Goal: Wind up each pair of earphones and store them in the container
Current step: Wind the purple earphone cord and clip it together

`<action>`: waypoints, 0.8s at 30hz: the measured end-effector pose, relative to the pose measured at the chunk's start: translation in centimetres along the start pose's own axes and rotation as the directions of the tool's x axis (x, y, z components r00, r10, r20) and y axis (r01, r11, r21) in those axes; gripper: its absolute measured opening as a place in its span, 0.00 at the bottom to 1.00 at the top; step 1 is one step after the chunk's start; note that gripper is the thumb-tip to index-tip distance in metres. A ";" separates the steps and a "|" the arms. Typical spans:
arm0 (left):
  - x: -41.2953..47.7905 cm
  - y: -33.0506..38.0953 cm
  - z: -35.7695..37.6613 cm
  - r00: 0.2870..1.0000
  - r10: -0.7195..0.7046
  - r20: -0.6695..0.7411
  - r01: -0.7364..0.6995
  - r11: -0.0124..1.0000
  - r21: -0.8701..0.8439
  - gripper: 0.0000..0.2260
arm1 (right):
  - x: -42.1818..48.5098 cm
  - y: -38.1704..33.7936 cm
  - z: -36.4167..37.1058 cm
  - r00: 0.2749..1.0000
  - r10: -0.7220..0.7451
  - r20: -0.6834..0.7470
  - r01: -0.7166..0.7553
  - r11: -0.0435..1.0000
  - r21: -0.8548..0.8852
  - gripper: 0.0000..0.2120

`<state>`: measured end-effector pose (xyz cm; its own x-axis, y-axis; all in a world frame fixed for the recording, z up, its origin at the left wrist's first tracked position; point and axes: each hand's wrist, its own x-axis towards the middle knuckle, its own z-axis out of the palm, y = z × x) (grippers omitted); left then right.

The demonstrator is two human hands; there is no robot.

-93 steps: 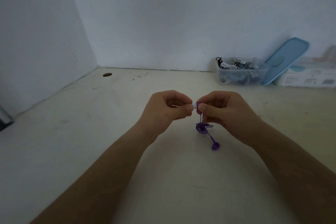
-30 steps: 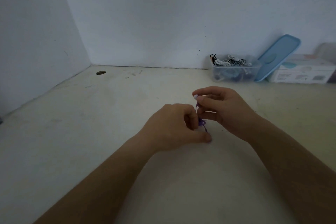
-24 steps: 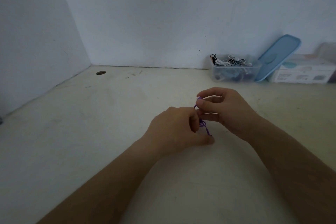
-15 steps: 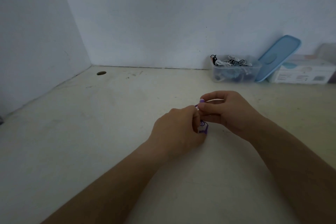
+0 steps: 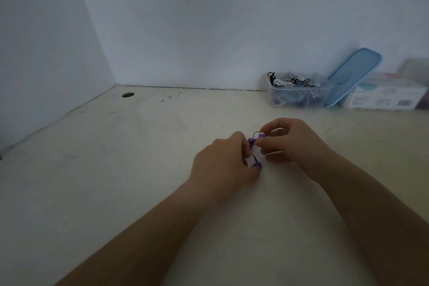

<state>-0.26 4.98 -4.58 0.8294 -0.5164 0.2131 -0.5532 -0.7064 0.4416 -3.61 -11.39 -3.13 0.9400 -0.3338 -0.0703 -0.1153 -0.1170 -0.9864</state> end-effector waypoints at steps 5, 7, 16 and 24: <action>0.1 1.1 0.2 1.000 0.005 -0.024 -0.002 0.994 0.106 0.19 | 0.1 0.1 -0.2 0.997 -0.028 -0.075 0.015 0.987 -0.162 0.05; 0.3 1.1 0.4 0.997 0.045 -0.059 -0.036 0.990 0.135 0.15 | 0.2 0.1 -0.3 0.995 -0.064 -0.079 0.043 0.969 -0.242 0.04; 0.7 -0.3 -0.4 0.996 -0.010 -0.090 -0.020 0.945 -0.327 0.08 | 1.0 1.0 -1.2 0.983 -0.181 -0.023 0.129 0.776 -0.617 0.05; 1.1 -1.1 -1.5 0.984 -0.144 0.106 0.174 0.648 -0.742 0.04 | 0.8 1.2 -1.0 0.947 -0.305 0.101 0.279 0.624 -0.730 0.11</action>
<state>1.34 5.88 -3.52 0.8874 -0.4578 0.0541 -0.1562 -0.1884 0.9696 -3.32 -12.73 -4.18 0.9578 -0.1857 0.2196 -0.0439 -0.8491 -0.5265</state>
